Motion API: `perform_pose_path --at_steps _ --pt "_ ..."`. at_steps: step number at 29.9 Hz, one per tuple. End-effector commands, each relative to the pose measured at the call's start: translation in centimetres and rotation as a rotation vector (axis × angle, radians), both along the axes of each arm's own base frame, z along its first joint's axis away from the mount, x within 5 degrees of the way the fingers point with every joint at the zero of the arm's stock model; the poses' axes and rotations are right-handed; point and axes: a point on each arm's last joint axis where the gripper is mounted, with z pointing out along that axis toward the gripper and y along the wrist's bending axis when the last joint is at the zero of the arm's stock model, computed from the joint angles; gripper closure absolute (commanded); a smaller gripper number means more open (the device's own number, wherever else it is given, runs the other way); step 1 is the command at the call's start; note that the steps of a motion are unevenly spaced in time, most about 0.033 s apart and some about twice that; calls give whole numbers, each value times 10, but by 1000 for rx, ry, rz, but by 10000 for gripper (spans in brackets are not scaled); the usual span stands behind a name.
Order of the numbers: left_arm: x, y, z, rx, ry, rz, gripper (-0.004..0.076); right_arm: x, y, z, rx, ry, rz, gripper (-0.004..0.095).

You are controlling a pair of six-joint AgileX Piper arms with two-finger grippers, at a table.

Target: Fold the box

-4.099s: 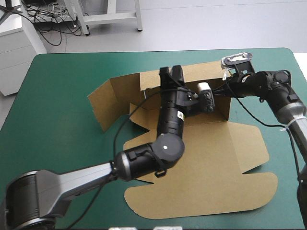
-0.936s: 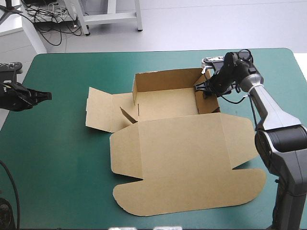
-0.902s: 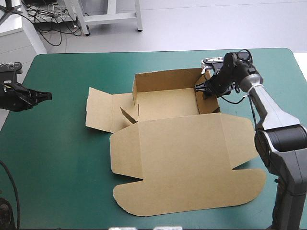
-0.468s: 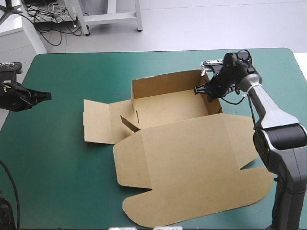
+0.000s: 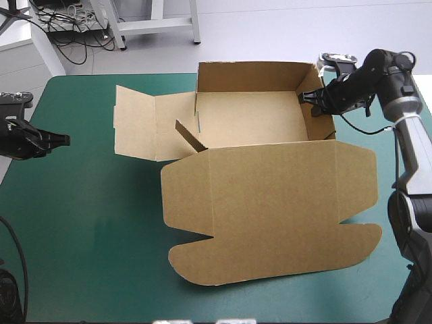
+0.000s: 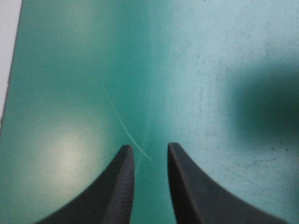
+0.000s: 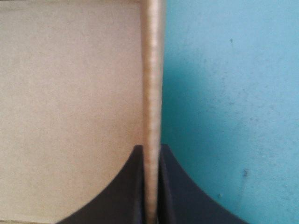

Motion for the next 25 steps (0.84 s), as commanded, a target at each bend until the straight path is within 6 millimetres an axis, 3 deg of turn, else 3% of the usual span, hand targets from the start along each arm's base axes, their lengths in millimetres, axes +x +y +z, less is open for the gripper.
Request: perform_pose_path --at_steps 1,3,6,10,15,20,25 --pt "6 -3 6 -57 -51 1 384 -33 -6 60 77 -142 17 928" --pt "13 -5 -1 -114 -39 5 286 -40 -9 69 82 -167 9 928" --pt "23 -12 -8 -240 -42 1 204 -46 -11 77 98 -187 6 928" --pt "36 -31 -9 -506 -76 -32 207 -49 -4 84 186 -194 28 928" --pt "42 -57 2 -692 -151 -161 207 -51 2 87 251 -203 61 928" --pt "38 -77 16 -842 -194 -340 207 -51 6 87 246 -201 73 926" --pt "28 -85 28 -953 -203 -442 216 -52 27 84 224 -195 123 926"
